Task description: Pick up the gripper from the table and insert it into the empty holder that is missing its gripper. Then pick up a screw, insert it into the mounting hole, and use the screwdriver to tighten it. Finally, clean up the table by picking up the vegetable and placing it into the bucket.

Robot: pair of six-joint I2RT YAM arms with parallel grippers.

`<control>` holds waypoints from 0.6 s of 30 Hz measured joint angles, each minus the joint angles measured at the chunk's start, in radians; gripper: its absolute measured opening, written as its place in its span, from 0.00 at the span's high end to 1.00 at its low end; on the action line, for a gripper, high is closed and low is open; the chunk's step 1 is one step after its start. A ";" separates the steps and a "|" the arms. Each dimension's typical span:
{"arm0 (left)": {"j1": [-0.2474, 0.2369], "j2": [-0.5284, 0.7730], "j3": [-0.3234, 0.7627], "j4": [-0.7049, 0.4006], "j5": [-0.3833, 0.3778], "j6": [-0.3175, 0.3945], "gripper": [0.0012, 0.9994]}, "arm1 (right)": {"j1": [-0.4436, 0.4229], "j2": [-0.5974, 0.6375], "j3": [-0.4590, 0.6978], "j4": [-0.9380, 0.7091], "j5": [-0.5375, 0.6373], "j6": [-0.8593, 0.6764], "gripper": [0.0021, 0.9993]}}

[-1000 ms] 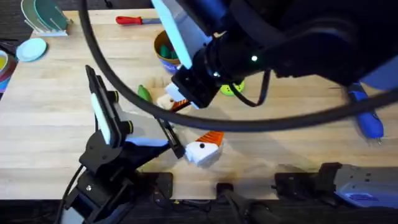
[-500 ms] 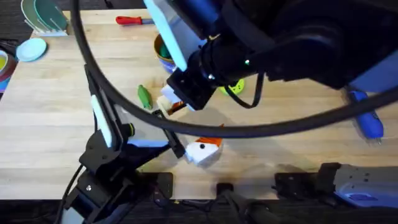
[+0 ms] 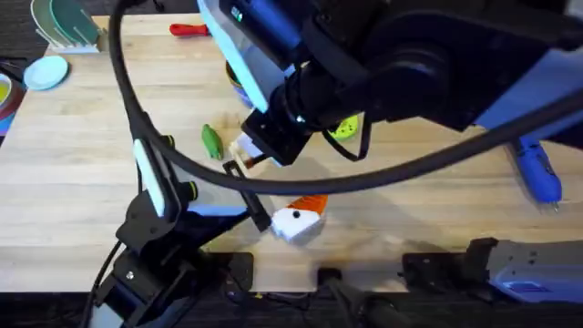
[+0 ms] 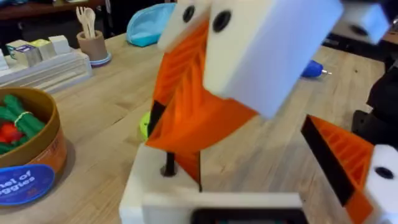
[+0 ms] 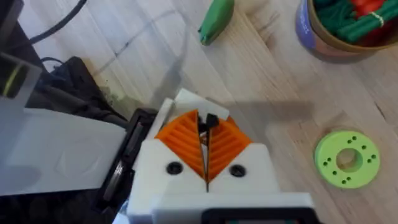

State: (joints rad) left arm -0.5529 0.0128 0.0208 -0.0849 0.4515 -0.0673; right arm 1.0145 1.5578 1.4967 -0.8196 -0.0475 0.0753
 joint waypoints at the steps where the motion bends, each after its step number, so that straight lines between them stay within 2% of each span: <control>1: 0.000 0.000 0.000 0.000 0.000 0.000 0.01 | 0.000 0.000 0.000 0.000 0.000 0.000 1.00; 18: 0.002 0.002 0.000 -0.002 -0.010 -0.012 0.01 | 0.016 0.035 0.000 0.007 -0.006 0.000 1.00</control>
State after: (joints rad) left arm -0.5510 0.0151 0.0208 -0.0864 0.4416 -0.0795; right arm 1.0309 1.5925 1.4971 -0.8124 -0.0532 0.0753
